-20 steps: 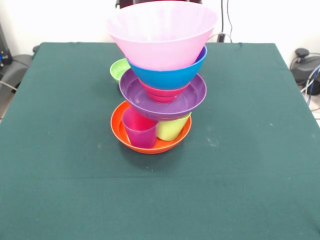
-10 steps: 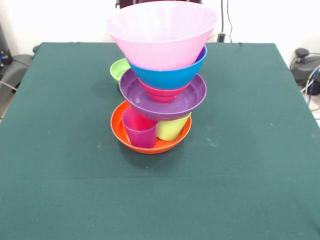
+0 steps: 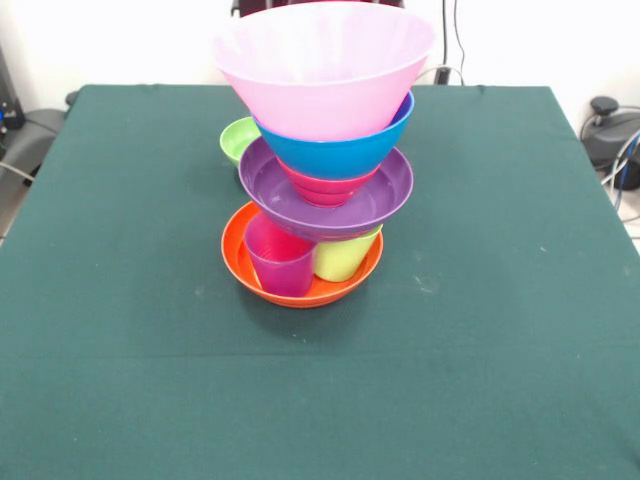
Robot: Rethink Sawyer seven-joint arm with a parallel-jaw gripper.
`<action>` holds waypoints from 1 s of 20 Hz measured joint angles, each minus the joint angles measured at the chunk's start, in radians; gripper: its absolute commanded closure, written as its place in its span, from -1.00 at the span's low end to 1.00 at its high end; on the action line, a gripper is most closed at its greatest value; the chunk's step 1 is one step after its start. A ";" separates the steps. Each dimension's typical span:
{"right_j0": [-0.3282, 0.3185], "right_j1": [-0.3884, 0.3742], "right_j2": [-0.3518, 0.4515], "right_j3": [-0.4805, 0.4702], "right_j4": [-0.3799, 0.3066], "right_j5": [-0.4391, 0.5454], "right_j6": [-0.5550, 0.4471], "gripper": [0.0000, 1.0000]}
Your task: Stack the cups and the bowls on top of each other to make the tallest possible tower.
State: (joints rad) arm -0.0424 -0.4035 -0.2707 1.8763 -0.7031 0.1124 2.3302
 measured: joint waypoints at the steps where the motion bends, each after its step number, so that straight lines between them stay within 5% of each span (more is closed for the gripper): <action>1: 0.004 0.010 0.000 0.000 0.000 -0.007 0.000 -1.00; 20: 0.136 0.138 -0.102 -0.033 0.001 -0.134 0.000 -1.00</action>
State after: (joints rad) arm 0.0936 -0.2659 -0.3728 1.8428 -0.7025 -0.0211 2.3302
